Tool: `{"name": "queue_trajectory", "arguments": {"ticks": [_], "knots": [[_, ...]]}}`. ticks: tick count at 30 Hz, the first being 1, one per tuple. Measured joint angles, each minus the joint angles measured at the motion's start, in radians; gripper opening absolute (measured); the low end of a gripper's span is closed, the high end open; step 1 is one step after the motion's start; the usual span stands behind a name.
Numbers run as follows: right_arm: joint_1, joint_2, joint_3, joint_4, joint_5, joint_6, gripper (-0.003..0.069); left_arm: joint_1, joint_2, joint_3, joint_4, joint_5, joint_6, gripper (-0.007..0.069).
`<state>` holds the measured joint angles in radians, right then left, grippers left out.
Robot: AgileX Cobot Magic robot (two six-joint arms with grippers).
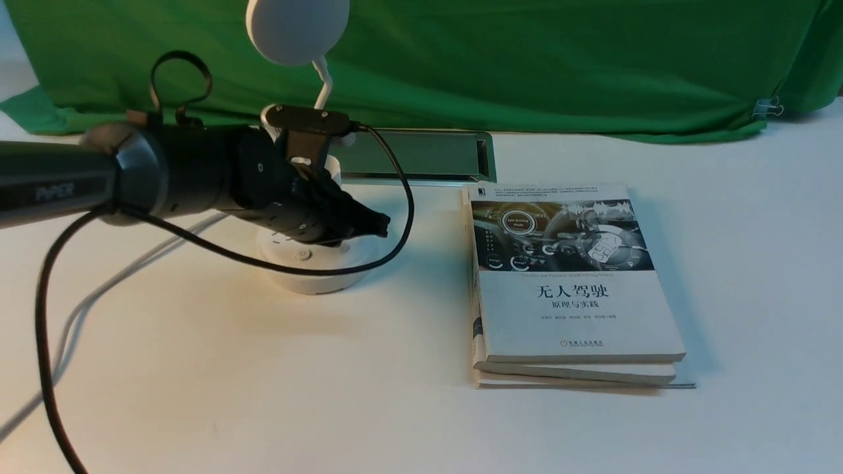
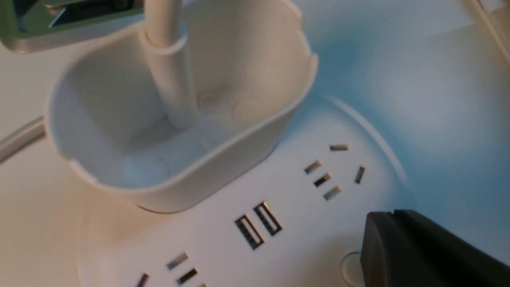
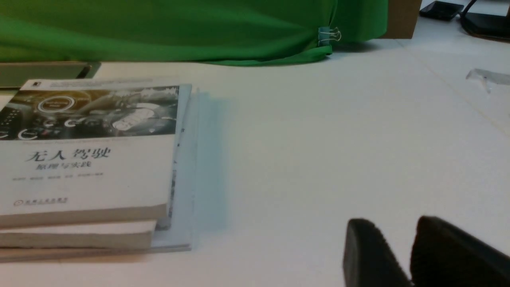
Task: Turn on the desk lamp on the white desktop with your hand.
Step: 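Press the power button on the lamp base to turn the lamp on with the left gripper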
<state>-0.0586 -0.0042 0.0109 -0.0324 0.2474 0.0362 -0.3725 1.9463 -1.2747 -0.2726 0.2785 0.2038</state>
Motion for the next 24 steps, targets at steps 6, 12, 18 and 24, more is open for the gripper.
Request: {"name": "queue_trajectory", "arguments": {"ticks": [6,12,18,24], "knots": [[0.000,0.000,0.000,0.000,0.000,0.001,0.0237,0.000,0.012,0.000,0.010,0.006,-0.020,0.0021],[0.000,0.000,0.000,0.000,0.000,0.001,0.0237,0.000,0.016,-0.002,0.014,0.022,-0.023,0.0021],[0.000,0.000,0.000,0.000,0.000,0.001,0.0237,0.000,0.019,-0.006,0.016,0.026,-0.023,0.0021],[0.000,0.000,0.000,0.000,0.000,0.000,0.0237,0.000,0.020,0.001,0.016,0.016,-0.053,0.0021]]}}
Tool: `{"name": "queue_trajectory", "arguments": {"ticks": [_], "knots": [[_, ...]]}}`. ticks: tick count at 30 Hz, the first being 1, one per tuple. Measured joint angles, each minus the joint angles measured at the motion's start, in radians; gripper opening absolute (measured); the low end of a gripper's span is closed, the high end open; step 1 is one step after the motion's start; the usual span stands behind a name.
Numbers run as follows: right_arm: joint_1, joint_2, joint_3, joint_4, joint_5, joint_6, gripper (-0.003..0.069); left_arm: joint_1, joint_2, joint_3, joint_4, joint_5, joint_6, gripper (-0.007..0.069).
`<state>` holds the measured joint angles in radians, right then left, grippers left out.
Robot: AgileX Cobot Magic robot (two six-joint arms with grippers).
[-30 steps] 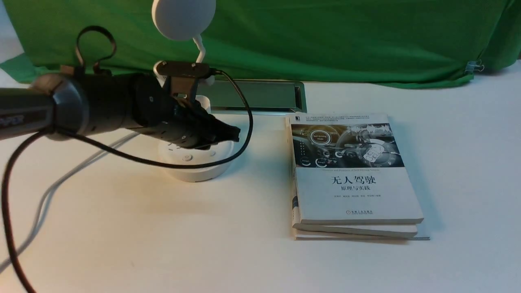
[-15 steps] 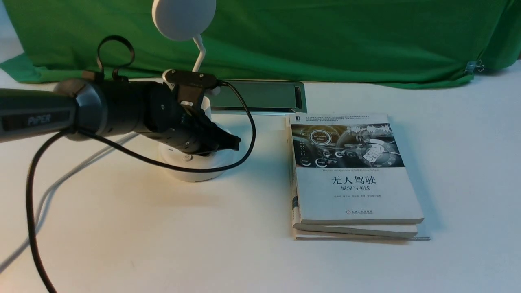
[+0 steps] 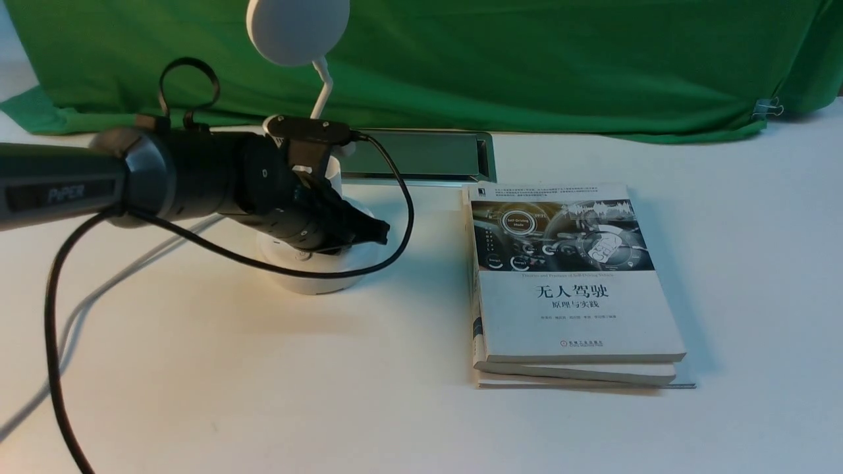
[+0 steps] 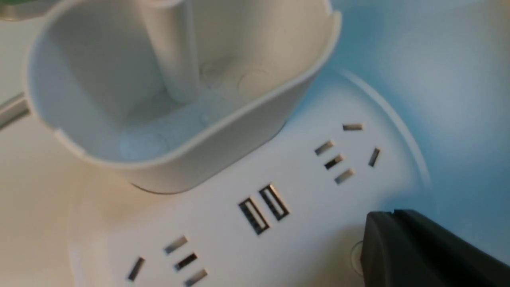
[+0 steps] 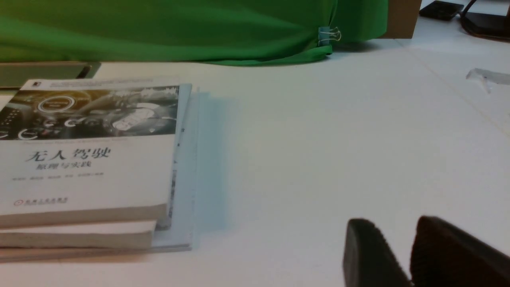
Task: Turn on the desk lamp on the white desktop with your hand.
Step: 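Press the power button on the lamp base to turn the lamp on with the left gripper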
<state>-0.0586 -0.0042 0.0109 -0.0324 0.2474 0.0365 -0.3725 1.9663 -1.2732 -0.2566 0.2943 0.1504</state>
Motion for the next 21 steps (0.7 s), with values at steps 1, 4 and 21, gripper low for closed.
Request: {"name": "queue_trajectory", "arguments": {"ticks": [1,4,21], "knots": [[0.000,0.000,0.000,0.000,0.000,0.000,0.0237,0.000,-0.002,0.017,0.000,-0.022,-0.021,0.0021],[0.000,0.000,0.000,0.000,0.000,0.000,0.0237,0.000,-0.009,0.059,0.000,-0.081,-0.049,0.0021],[0.000,0.000,0.000,0.000,-0.001,0.001,0.0237,0.000,-0.073,0.095,-0.018,-0.128,-0.070,0.0021]]}}
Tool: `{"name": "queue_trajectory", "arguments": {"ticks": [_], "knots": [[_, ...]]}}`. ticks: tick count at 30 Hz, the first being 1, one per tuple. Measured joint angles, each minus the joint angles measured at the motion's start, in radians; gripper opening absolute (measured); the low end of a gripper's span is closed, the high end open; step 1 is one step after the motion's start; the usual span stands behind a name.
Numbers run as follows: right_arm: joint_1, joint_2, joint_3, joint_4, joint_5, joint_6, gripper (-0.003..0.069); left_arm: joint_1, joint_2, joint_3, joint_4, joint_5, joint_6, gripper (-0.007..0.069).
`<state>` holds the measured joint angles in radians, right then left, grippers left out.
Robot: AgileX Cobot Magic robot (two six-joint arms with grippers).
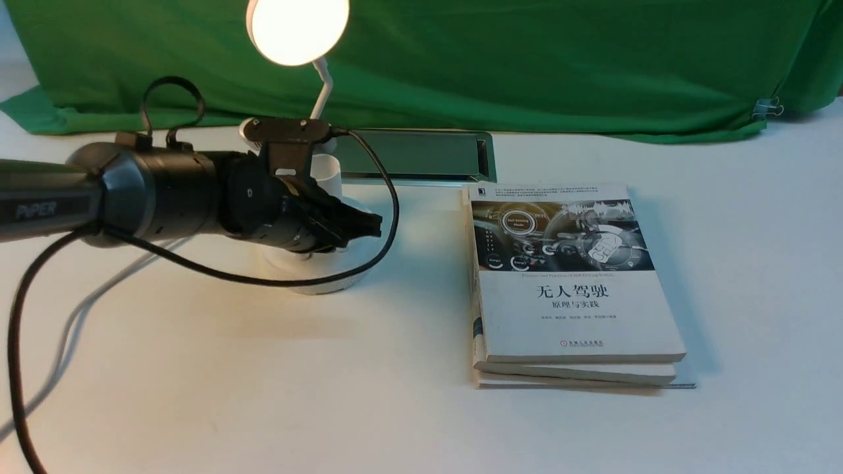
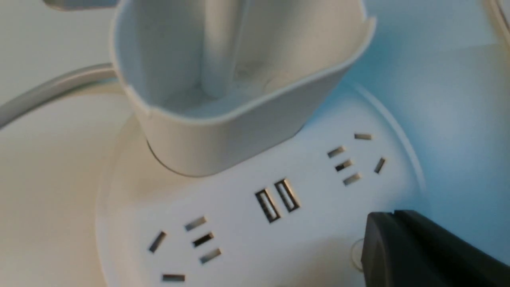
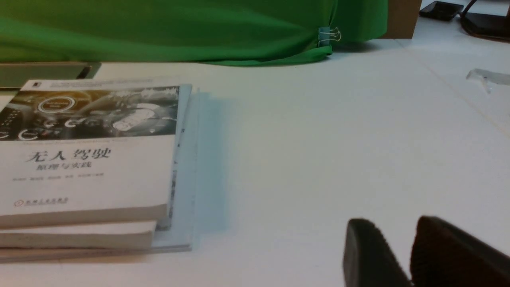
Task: Turn on the desk lamp on the white desktop with your hand.
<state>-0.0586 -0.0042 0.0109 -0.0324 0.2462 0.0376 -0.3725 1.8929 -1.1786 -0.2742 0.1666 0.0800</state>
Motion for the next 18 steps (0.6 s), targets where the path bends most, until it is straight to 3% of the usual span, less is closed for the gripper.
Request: {"name": "queue_trajectory", "arguments": {"ticks": [6,10,18], "knots": [[0.000,0.000,0.000,0.000,0.000,-0.001,0.0237,0.000,-0.021,-0.006,0.000,0.107,-0.001,0.0021],[0.000,0.000,0.000,0.000,0.000,-0.001,0.0237,-0.011,-0.055,0.012,-0.017,0.289,0.024,0.0021],[0.000,0.000,0.000,0.000,0.001,-0.001,0.0237,-0.095,-0.431,0.227,-0.062,0.284,0.087,0.0021]]}}
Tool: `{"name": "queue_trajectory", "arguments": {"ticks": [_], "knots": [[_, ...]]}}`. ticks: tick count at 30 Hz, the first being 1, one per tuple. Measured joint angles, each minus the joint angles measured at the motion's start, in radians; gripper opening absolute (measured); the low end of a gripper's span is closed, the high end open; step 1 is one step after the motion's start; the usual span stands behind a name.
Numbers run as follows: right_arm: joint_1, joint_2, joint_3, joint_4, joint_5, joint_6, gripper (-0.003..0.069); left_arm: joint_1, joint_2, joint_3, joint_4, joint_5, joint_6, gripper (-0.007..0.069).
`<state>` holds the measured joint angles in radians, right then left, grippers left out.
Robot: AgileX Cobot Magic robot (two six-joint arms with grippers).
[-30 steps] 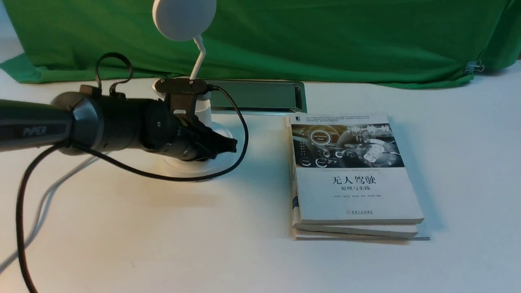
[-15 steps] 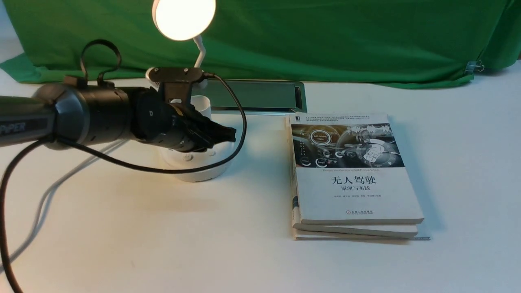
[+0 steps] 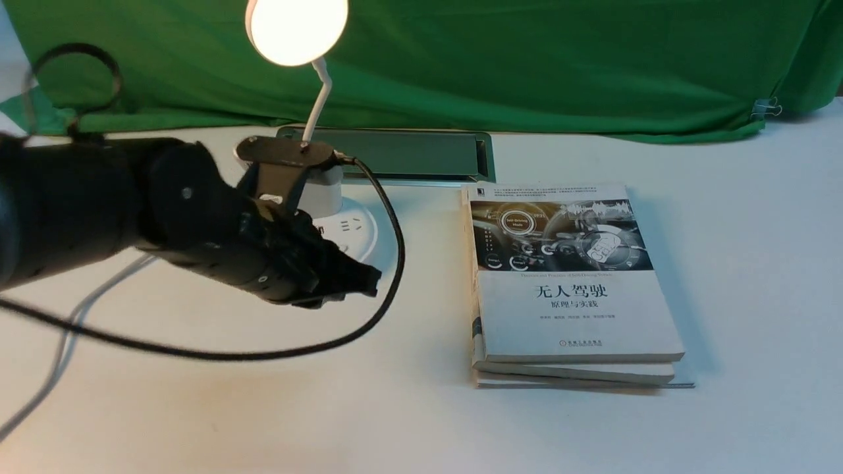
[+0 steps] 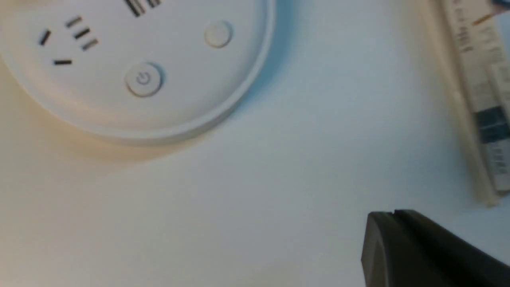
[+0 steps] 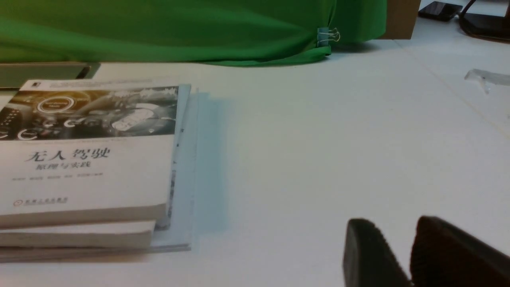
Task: Turn on the desk lamp on the white desktop with your hand.
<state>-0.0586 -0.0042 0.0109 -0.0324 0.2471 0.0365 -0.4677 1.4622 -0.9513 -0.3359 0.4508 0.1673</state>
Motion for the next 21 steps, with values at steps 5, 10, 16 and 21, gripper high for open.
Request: {"name": "queue_trajectory", "arguments": {"ticks": [5,10,16,21], "knots": [[0.000,0.000,0.000,0.000,0.000,0.001,0.0237,-0.045,-0.327,0.168,-0.055,-0.179,0.008,0.0021],[0.000,0.000,0.000,0.000,0.000,0.000,0.0237,-0.074,-0.662,0.384,-0.082,-0.352,0.009,0.0021],[0.000,0.000,0.000,0.000,0.000,0.000,0.0237,-0.076,-1.006,0.580,-0.080,-0.416,-0.005,0.0021],[0.000,0.000,0.000,0.000,0.000,0.000,0.0237,-0.076,-1.210,0.667,0.056,-0.418,-0.005,0.0021]]}}
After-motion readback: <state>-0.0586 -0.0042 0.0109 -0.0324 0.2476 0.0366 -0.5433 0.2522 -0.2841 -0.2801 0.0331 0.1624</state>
